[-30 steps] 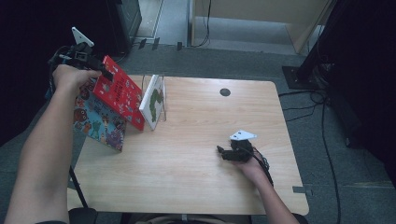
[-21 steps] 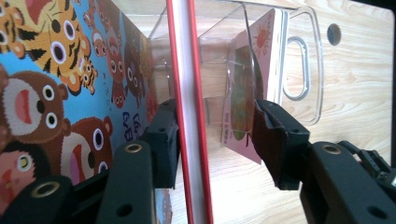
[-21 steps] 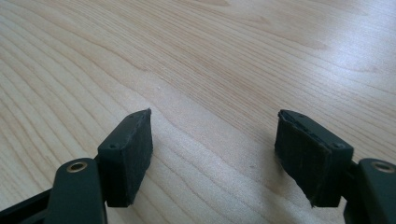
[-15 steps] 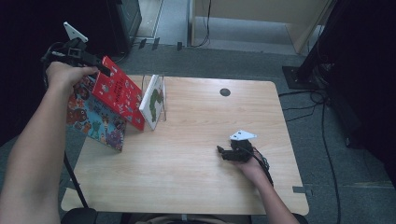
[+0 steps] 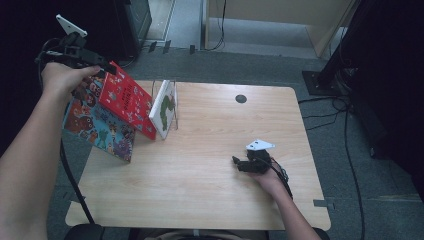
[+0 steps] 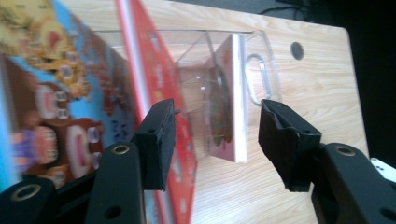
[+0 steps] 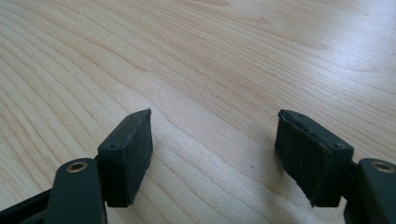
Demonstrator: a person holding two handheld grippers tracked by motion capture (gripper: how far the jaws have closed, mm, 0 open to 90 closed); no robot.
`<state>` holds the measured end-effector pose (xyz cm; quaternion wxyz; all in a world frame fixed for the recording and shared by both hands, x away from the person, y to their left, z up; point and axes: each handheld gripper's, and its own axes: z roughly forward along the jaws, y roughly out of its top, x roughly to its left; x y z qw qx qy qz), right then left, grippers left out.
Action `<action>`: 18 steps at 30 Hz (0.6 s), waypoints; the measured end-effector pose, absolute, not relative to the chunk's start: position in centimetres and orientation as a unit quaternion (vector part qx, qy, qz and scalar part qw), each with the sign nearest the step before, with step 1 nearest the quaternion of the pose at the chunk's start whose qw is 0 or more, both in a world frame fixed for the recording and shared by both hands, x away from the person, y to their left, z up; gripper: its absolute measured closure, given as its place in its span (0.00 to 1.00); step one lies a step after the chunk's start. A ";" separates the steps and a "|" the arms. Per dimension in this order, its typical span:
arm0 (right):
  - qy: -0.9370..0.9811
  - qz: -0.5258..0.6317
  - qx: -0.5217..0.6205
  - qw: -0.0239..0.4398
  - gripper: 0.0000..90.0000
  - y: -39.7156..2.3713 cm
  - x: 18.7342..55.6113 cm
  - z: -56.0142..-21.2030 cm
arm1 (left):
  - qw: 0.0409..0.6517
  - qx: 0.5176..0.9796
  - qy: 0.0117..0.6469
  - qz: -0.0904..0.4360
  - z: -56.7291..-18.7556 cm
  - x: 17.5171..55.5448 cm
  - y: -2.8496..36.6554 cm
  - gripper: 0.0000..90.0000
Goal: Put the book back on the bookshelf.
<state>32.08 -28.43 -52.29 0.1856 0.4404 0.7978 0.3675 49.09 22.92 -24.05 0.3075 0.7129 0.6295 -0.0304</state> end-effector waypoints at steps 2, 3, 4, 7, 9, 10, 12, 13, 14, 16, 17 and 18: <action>0.798 0.367 0.440 0.185 0.30 -28.4 32.1 -52.3 | 0.311 0.718 0.622 -0.034 -24.0 48.7 22.4 0.51; 0.798 0.367 0.440 0.185 0.30 -28.4 32.1 -52.3 | 0.309 0.723 0.617 -0.028 -23.9 48.4 22.0 0.51; 0.799 0.367 0.440 0.185 0.30 -28.4 32.1 -52.3 | 0.310 0.726 0.613 -0.029 -23.9 48.1 21.6 0.51; 0.799 0.367 0.439 0.185 0.30 -28.5 32.1 -52.3 | 0.316 0.729 0.606 -0.031 -23.9 47.4 20.8 0.51; 0.799 0.368 0.439 0.183 0.30 -28.5 32.1 -52.3 | 0.321 0.731 0.602 -0.027 -24.0 46.9 20.4 0.50; 0.799 0.369 0.438 0.183 0.30 -28.5 32.1 -52.3 | 0.324 0.732 0.599 -0.028 -24.0 46.6 20.2 0.50; 0.801 0.369 0.434 0.183 0.30 -28.5 32.2 -52.3 | 0.331 0.736 0.590 -0.028 -24.3 46.0 19.7 0.50; 0.801 0.370 0.434 0.181 0.30 -28.5 32.3 -52.3 | 0.333 0.737 0.588 -0.025 -24.4 45.7 19.5 0.50; 0.801 0.370 0.434 0.180 0.30 -28.5 32.3 -52.3 | 0.336 0.736 0.586 -0.026 -24.7 45.3 19.2 0.50; 0.803 0.370 0.431 0.181 0.30 -28.6 32.4 -52.3 | 0.339 0.742 0.577 -0.028 -25.5 44.7 18.8 0.49; 0.803 0.370 0.431 0.181 0.30 -28.6 32.4 -52.3 | 0.341 0.742 0.577 -0.030 -25.9 44.4 18.6 0.49; 0.804 0.370 0.430 0.181 0.30 -28.6 32.5 -52.3 | 0.343 0.743 0.574 -0.024 -26.3 44.1 18.4 0.49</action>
